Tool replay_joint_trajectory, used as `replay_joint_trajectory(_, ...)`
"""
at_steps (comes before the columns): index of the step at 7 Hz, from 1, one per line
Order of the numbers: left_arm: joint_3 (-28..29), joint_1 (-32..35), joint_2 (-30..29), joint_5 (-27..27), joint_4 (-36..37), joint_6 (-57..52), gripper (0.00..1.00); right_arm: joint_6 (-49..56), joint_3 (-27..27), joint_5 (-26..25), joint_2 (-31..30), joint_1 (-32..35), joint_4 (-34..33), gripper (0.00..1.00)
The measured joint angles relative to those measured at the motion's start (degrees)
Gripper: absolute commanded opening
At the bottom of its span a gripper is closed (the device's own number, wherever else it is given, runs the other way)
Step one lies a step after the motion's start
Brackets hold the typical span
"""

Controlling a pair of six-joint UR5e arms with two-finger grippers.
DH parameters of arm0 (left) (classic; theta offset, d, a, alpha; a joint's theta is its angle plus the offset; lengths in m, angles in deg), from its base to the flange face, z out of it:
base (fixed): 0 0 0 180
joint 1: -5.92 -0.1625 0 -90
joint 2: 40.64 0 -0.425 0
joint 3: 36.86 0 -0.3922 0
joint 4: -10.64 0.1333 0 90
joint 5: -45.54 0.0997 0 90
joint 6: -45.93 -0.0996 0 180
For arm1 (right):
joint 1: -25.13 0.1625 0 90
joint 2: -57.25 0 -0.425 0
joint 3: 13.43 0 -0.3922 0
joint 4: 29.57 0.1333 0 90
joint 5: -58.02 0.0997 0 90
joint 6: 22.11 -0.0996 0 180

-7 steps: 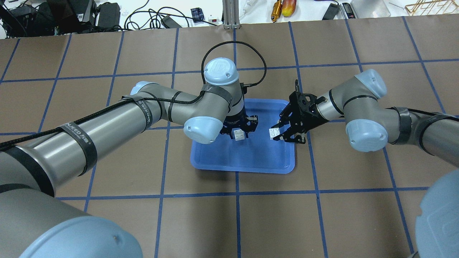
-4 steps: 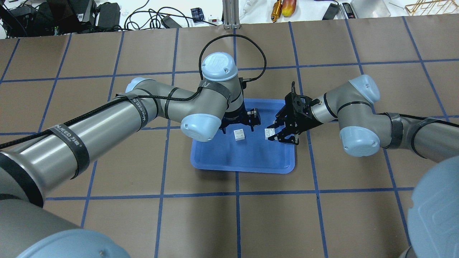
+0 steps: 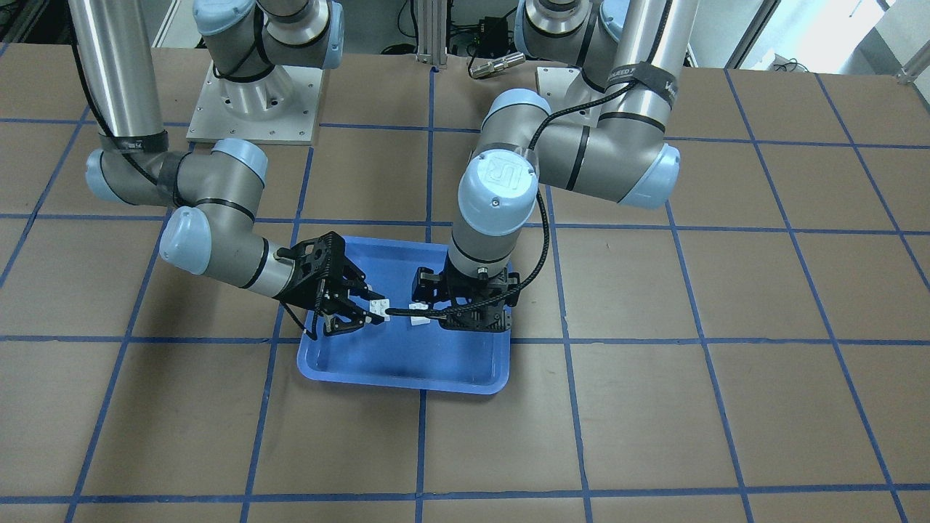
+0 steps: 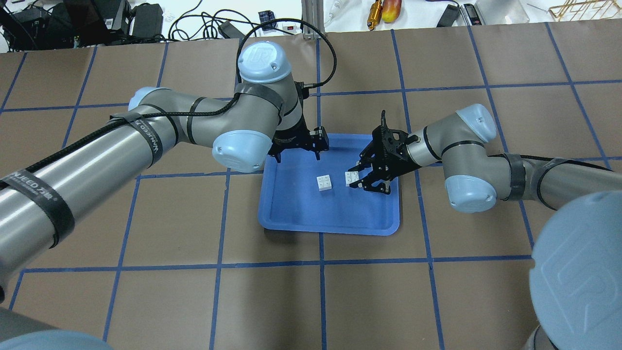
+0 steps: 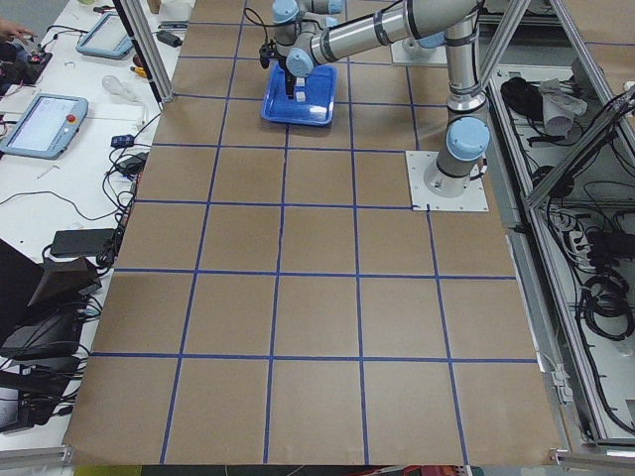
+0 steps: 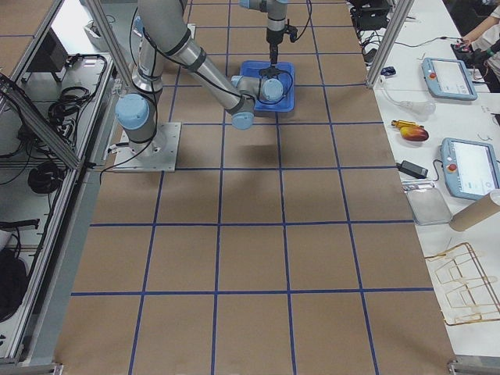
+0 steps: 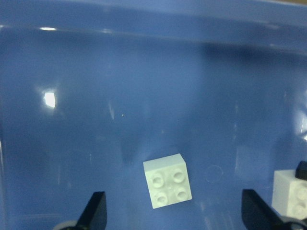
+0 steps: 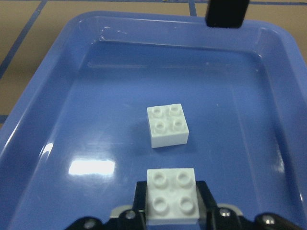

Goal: Assemble white blocks and place on blue tray

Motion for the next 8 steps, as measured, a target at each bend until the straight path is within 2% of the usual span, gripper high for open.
replay_joint_trajectory(3, 4.8, -6.9, 5.0, 1.2, -11.8, -6.2, 1.0, -0.5, -0.4, 0.1, 0.1, 1.1, -0.5, 0.0)
replay_joint_trajectory(8, 6.7, -15.9, 11.9, 1.1, -20.4, -12.1, 1.0, -2.2, -0.5, 0.1, 1.0, 2.5, -2.2, 0.0)
